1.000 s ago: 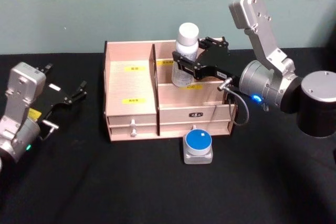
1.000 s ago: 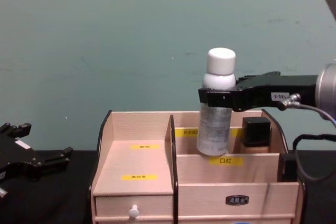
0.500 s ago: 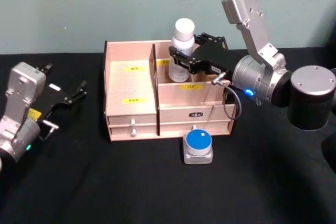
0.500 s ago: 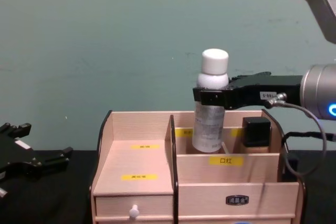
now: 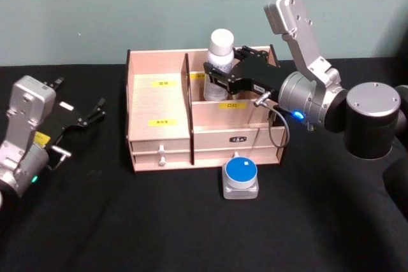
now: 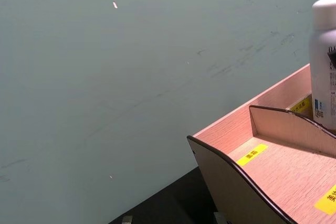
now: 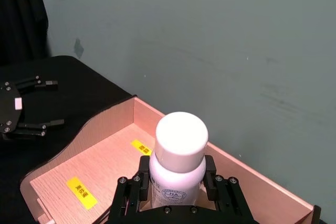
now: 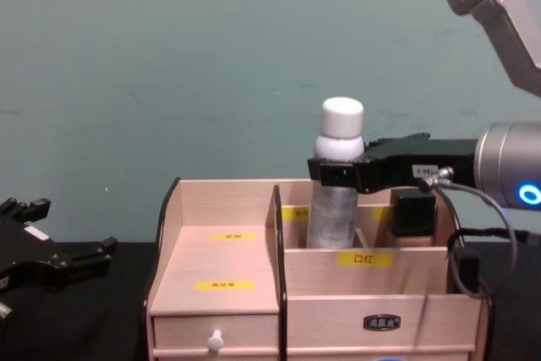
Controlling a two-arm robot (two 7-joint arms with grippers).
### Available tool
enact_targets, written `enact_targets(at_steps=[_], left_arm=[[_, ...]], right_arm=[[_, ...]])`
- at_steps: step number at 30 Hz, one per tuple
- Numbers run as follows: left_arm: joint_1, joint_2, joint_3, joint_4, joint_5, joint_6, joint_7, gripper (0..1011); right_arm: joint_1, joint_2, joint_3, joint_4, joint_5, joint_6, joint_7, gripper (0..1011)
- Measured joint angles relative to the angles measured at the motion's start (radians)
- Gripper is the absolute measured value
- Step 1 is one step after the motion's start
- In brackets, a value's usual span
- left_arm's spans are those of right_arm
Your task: Pick up the facial cleanser and watermelon frost from the table and place them into the tiered storage box.
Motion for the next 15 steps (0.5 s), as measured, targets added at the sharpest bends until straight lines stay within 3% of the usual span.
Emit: enact_targets(at_steps=[15], left_arm=[[0.0,0.0,0.0,0.0,0.0,0.0,0.0,1001]], right_arm=[[-0.006,-0.006,-0.014,0.046,-0.014,0.004,0.016,605]])
